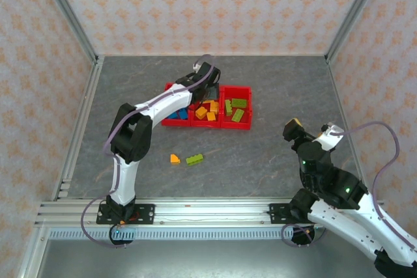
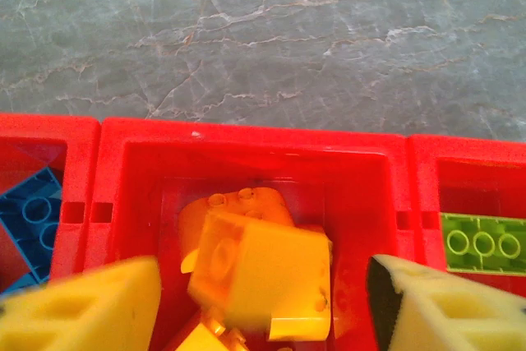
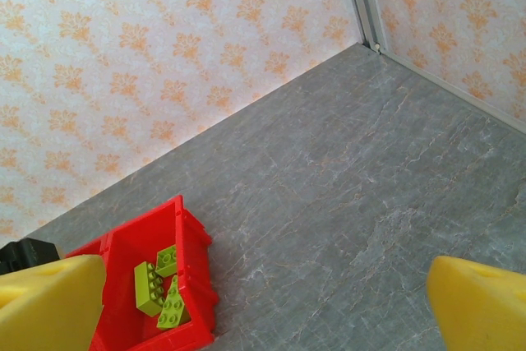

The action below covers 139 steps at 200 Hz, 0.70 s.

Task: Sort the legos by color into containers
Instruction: Place the lego in the container, then pick up the lego from the middle-left of the table.

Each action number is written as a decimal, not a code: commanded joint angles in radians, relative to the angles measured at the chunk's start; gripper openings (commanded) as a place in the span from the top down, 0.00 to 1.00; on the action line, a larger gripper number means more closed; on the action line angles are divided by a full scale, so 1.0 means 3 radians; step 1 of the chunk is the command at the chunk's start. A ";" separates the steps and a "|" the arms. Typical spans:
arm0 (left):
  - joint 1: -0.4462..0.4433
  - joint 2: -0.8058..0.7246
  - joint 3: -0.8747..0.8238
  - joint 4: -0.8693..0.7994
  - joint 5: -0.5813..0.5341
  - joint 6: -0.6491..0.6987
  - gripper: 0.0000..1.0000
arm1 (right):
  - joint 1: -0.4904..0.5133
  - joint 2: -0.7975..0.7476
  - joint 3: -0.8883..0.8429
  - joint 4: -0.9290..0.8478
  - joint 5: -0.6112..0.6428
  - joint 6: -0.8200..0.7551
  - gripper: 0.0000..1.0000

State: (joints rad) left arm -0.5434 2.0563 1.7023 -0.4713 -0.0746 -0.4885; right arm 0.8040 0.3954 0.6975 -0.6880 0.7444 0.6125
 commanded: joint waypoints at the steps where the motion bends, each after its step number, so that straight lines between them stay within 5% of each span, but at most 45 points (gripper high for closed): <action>1: -0.0023 -0.0099 0.0125 -0.0100 -0.0035 0.0033 0.20 | -0.0011 0.0001 0.0002 0.0049 0.0085 -0.0035 0.00; 23: -0.0014 -0.0255 0.0077 -0.0189 -0.0246 -0.0032 0.01 | -0.0011 0.0006 -0.0006 0.0069 0.0080 -0.0047 0.00; 69: -0.0024 -0.0823 -0.0434 -0.0175 -0.0273 -0.0104 0.01 | -0.0011 0.0037 -0.0064 0.0163 0.0016 -0.0058 0.00; 139: -0.0093 -0.2172 -0.1993 -0.0131 -0.0390 -0.0536 0.01 | -0.0011 0.0190 -0.0108 0.0263 -0.0084 -0.0139 0.00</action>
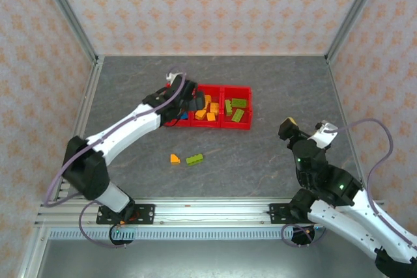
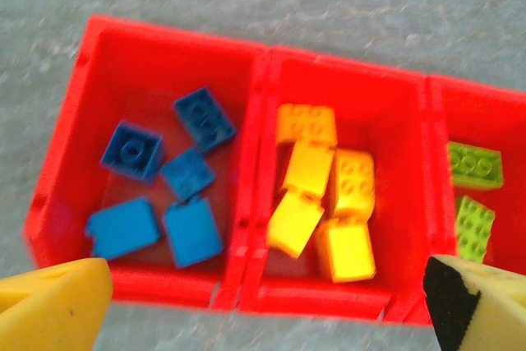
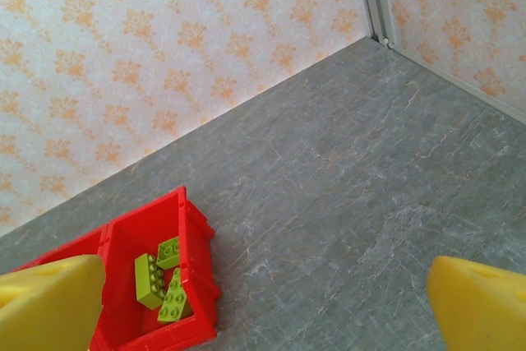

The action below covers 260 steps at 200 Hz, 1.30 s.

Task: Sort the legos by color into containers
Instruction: Pick up the lego from the middle-left of the table.

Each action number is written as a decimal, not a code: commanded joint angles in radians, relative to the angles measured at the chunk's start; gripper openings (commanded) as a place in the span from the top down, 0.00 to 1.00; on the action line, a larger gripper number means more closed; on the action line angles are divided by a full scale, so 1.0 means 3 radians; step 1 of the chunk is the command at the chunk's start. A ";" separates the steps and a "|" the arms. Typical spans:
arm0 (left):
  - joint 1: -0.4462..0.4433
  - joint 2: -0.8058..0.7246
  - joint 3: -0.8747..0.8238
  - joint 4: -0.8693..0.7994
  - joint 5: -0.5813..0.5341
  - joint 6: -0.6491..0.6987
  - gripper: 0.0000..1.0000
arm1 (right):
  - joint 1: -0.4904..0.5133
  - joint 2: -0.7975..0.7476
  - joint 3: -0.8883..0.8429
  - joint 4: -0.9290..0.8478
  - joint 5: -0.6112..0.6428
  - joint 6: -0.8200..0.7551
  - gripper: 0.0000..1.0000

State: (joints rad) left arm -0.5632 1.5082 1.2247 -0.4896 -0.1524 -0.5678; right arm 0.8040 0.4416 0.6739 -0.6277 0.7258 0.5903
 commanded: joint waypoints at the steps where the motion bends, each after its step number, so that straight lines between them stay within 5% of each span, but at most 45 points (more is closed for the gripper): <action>1: -0.0026 -0.0362 -0.0419 -0.0078 -0.0131 -0.0281 0.01 | -0.0011 0.0036 -0.0031 0.0065 -0.0024 -0.0066 0.00; 70: -0.0246 -0.1073 -0.1345 -0.0383 0.0143 -0.0737 0.01 | -0.0012 0.0046 -0.0067 0.0155 -0.0121 -0.0147 0.00; 208: -0.0388 -0.0319 -0.1657 -0.0465 0.0398 -0.0727 0.01 | -0.0011 0.0052 -0.0082 0.0206 -0.0208 -0.0192 0.00; 260: -0.0388 -0.0058 -0.1755 -0.0292 0.0533 -0.0684 0.17 | -0.0011 0.0052 -0.0076 0.0191 -0.0192 -0.0173 0.00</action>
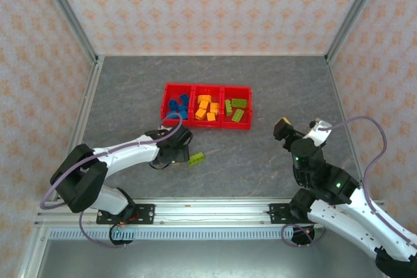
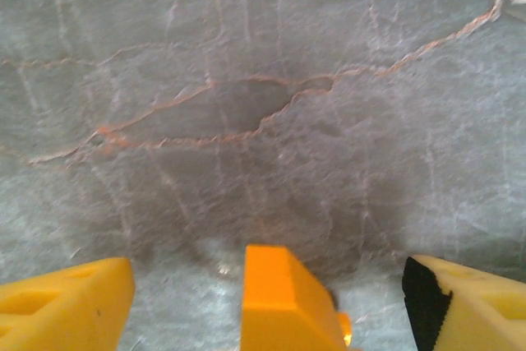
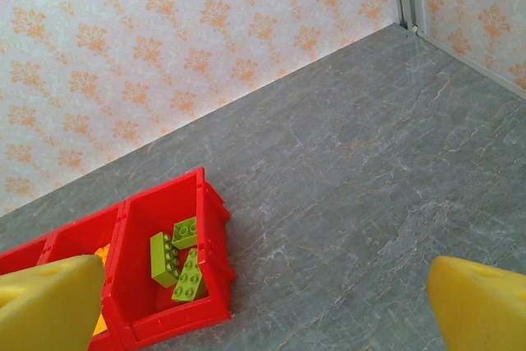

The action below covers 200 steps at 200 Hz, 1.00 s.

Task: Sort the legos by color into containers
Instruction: Pick up the lego from the middle-left of the table.

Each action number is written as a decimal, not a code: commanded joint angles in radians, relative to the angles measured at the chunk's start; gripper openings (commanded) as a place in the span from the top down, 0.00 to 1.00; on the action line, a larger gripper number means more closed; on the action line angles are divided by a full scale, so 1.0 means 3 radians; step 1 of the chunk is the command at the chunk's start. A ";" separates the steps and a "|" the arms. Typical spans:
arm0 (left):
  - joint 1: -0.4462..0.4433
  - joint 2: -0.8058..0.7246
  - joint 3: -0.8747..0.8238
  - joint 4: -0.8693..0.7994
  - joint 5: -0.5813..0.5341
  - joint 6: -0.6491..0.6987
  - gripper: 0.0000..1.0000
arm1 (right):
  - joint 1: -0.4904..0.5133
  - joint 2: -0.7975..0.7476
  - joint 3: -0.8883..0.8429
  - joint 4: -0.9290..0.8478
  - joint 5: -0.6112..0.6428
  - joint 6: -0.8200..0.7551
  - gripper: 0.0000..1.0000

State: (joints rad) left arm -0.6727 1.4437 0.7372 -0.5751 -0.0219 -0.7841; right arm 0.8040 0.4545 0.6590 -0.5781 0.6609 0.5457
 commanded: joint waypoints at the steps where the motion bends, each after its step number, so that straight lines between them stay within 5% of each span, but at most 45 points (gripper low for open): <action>1: -0.0023 0.0157 -0.0130 -0.0004 0.0104 0.0037 0.17 | -0.0011 0.0009 -0.0025 0.0025 0.0028 -0.0024 0.00; 132: -0.0025 -0.0111 -0.0380 0.0159 0.0183 -0.0029 0.65 | -0.0011 0.0024 -0.0040 0.0025 0.0064 -0.0008 0.00; 200: -0.0074 -0.0898 -0.0170 0.0295 -0.0076 0.0032 0.94 | -0.0011 0.0090 -0.0025 -0.0026 0.0122 0.0032 0.00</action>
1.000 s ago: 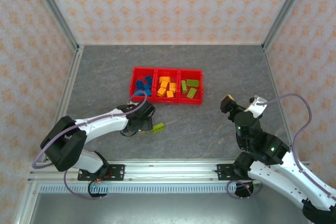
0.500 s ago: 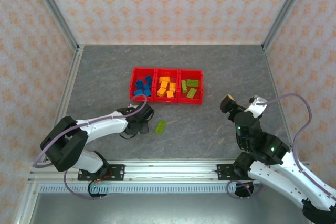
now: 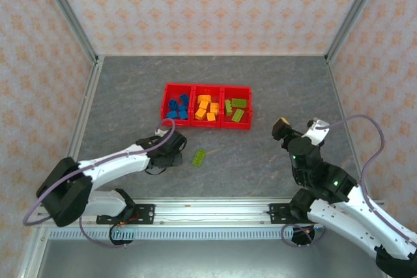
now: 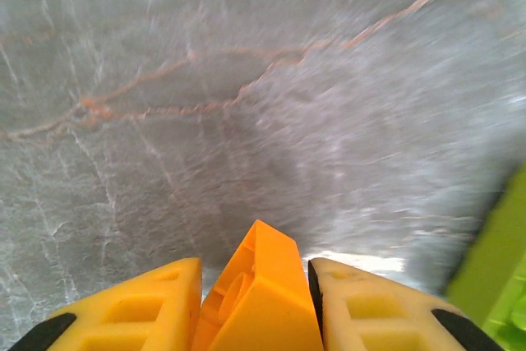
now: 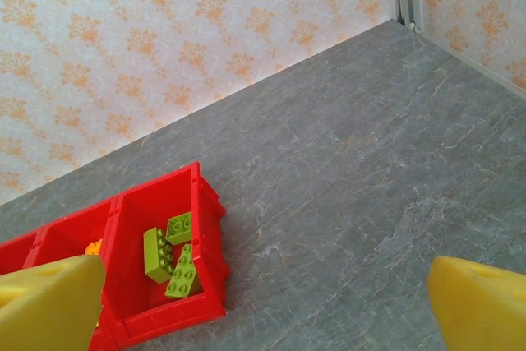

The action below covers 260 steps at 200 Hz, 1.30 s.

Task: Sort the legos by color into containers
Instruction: Pick up the lego from the middle-left of the table, then place the lego in the container.

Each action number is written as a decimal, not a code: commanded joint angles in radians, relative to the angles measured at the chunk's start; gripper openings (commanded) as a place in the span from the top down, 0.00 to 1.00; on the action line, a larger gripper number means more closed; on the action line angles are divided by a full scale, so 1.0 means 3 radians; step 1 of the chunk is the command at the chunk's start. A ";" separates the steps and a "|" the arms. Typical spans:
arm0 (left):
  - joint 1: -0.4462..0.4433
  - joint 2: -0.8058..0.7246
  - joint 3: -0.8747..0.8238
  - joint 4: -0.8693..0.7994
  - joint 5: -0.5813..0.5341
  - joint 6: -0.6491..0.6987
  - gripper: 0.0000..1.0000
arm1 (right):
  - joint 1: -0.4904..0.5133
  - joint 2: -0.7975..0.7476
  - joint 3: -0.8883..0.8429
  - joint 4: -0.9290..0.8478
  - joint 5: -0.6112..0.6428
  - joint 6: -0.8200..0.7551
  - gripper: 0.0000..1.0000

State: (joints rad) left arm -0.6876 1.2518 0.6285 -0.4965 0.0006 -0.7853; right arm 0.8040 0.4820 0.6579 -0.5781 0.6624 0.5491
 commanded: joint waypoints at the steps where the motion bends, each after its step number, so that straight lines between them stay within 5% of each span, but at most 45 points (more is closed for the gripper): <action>1: -0.0024 -0.0265 0.0202 0.0026 -0.0161 0.0041 0.94 | -0.0011 -0.0001 -0.0023 -0.0026 0.0115 0.0021 0.00; 37: -0.0019 -0.0229 0.0662 -0.0115 -0.0440 0.0286 0.93 | -0.0011 0.0021 -0.0034 -0.0005 0.0079 0.0001 0.00; 88: 0.0030 0.0712 0.1941 -0.0446 -0.0741 0.0770 0.90 | -0.0011 -0.0025 0.0002 -0.0046 0.0094 0.0021 0.00; 135: 0.0211 0.1640 0.3015 -0.0644 -0.0539 0.0991 0.90 | -0.0011 -0.0164 0.0009 -0.0047 0.0116 0.0023 0.00; 193: 0.0308 0.2459 0.3647 -0.0629 -0.0363 0.1099 0.90 | -0.0011 -0.0180 0.0008 -0.0006 0.0094 -0.0031 0.00; 260: 0.0425 0.2965 0.4128 -0.0488 -0.0256 0.1144 0.72 | -0.0011 -0.0261 0.0053 -0.0067 0.0150 -0.0062 0.00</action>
State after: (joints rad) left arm -0.5751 2.1155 1.7905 -0.6430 -0.0818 -0.4652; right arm 0.8040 0.4267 0.6579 -0.5793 0.6739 0.5449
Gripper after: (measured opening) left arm 0.319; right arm 0.998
